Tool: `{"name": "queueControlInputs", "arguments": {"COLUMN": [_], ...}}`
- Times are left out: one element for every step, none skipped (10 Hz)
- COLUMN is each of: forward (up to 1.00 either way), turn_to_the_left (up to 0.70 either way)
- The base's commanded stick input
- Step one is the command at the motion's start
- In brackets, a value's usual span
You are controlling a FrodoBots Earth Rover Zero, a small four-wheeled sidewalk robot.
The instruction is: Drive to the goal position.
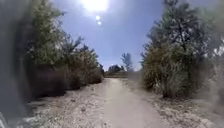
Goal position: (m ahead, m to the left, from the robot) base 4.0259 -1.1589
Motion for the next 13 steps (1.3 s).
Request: {"name": "queueControlInputs", "arguments": {"forward": [0.44, 0.44, 0.44, 0.44, 0.44, 0.44, 0.44, 0.44, 0.44, 0.44, 0.44, 0.44, 0.44], "turn_to_the_left": [0.02, 0.02, 0.02, 0.02, 0.02, 0.02, 0.02, 0.02, 0.02, 0.02, 0.02, 0.02, 0.02]}}
